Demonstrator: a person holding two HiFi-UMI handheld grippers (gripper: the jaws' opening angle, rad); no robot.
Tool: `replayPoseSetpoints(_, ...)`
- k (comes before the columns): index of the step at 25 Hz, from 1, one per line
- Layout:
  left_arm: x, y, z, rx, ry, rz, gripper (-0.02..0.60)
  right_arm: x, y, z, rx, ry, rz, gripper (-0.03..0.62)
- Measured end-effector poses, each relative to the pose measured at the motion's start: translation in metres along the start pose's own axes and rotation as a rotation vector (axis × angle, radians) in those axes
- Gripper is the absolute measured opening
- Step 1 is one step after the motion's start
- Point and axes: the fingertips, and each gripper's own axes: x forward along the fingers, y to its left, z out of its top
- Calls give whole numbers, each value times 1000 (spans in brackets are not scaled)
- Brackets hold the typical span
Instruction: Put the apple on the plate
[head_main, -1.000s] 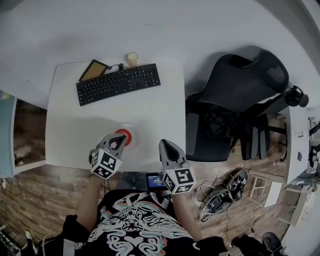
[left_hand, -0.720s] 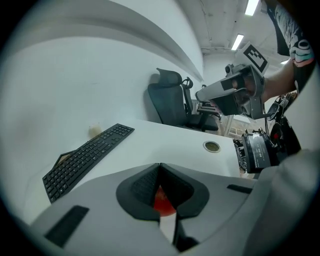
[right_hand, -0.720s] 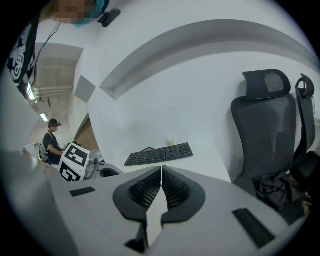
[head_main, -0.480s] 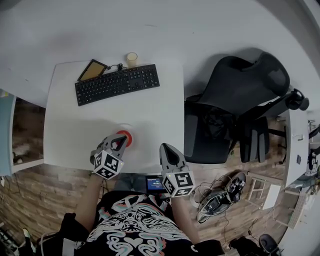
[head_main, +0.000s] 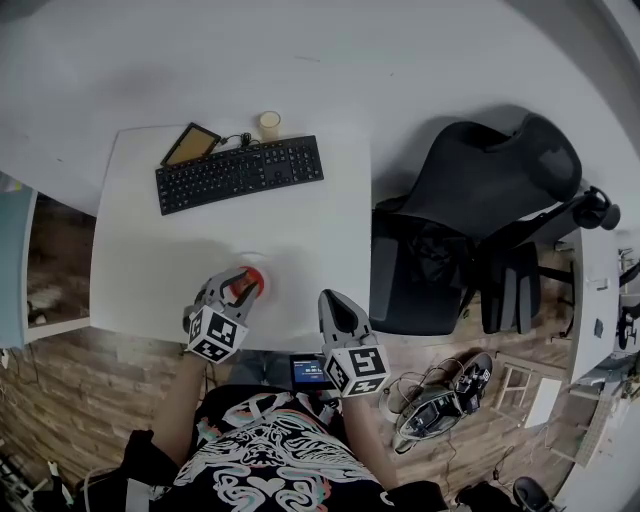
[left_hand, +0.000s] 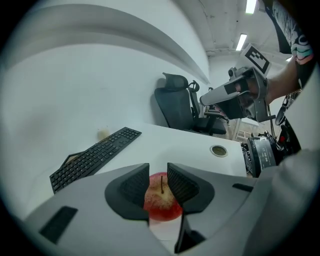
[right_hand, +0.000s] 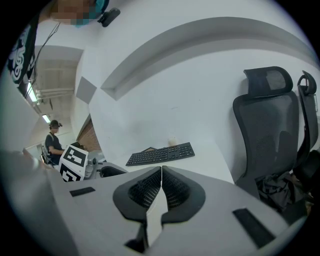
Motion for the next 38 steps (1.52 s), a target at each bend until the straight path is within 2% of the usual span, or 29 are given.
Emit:
replayPoseSetpoints(4,-8,5,7,-39,-44,21,107,3,5,2,-16,2,16,29)
replayPoseSetpoints(10,-32,27,23,-140,-142,85,106,12,21,10,-61,-1,47,29)
replayPoseSetpoints(11,-37,31,26,-158,-160,105,99,14,24,12,-73,-3,52,29)
replayPoseSetpoints(13,-47,41,29,-194,-205,148,43,16,29,17,-94,-11,62,29)
replayPoseSetpoints(15,-56,47,30,-219,-237,175,26,19,33,22,-106,-20,71,29)
replayPoseSetpoints(21,-78,57,38,-269,-299,176,15,23,44,35,-132,-48,86,29)
replayPoseSetpoints(27,-104,66,57,-289,-350,183,15,22,61,49,-176,-72,129,29)
replayPoseSetpoints(31,-121,74,73,-283,-385,207,15,18,69,67,-159,-113,136,29)
replayPoseSetpoints(35,-138,81,84,-303,-402,239,15,15,80,80,-243,-121,125,29)
replayPoseSetpoints(38,-143,78,92,-291,-453,203,15,12,83,89,-245,-145,119,29)
